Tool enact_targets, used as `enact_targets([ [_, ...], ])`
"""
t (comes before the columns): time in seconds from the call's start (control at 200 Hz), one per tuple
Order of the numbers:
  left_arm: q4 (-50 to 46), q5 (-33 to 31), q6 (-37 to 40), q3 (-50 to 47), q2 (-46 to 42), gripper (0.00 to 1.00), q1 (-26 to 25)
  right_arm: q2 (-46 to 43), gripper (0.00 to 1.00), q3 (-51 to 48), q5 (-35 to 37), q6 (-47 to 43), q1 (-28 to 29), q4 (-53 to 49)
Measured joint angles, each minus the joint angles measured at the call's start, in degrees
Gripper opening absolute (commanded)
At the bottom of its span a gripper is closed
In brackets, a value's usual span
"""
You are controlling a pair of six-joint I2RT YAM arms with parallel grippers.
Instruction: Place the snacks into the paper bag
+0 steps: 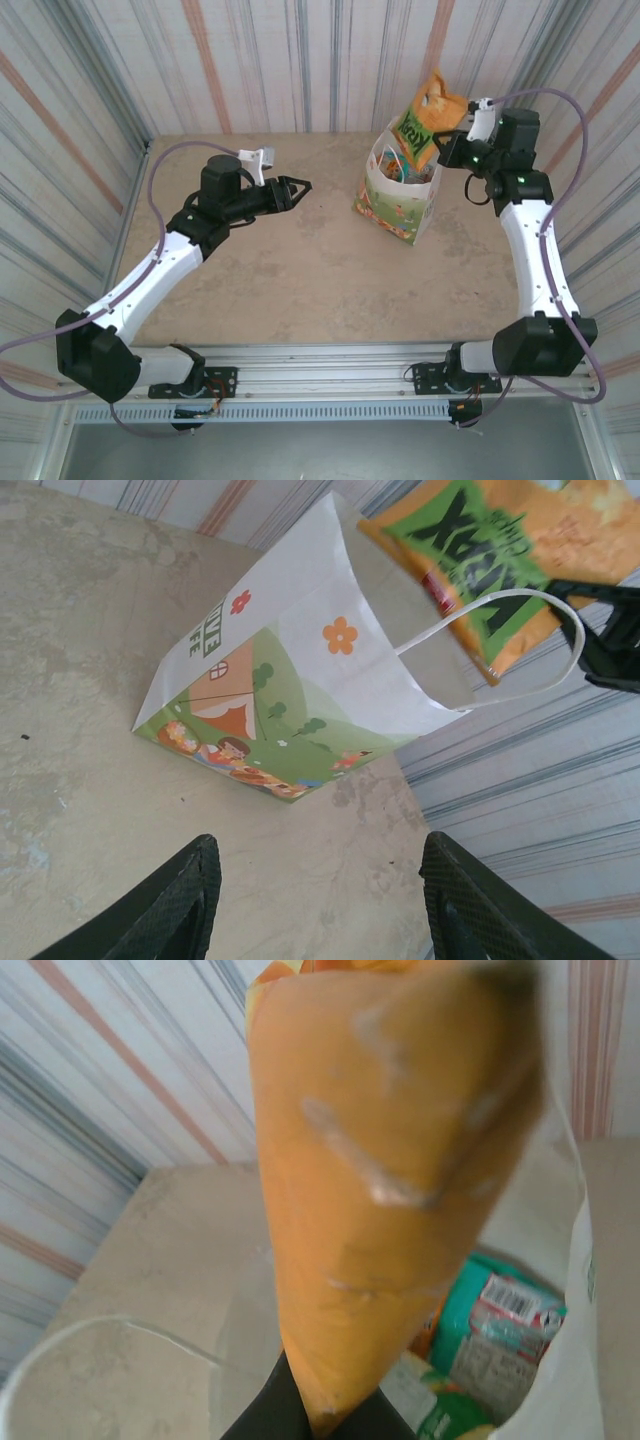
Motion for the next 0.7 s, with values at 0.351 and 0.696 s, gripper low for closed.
enact_targets([
  [0.351, -0.2, -1.3, 0.0, 0.0, 0.3, 0.56, 0.0, 4.7, 0.0, 5.4, 2.1, -0.5, 1.9, -12.1],
  [0.696, -0.1, -2.0, -0.1, -1.0, 0.3, 0.56, 0.8, 11.2, 0.0, 8.7, -1.6, 0.5, 2.7, -18.6],
])
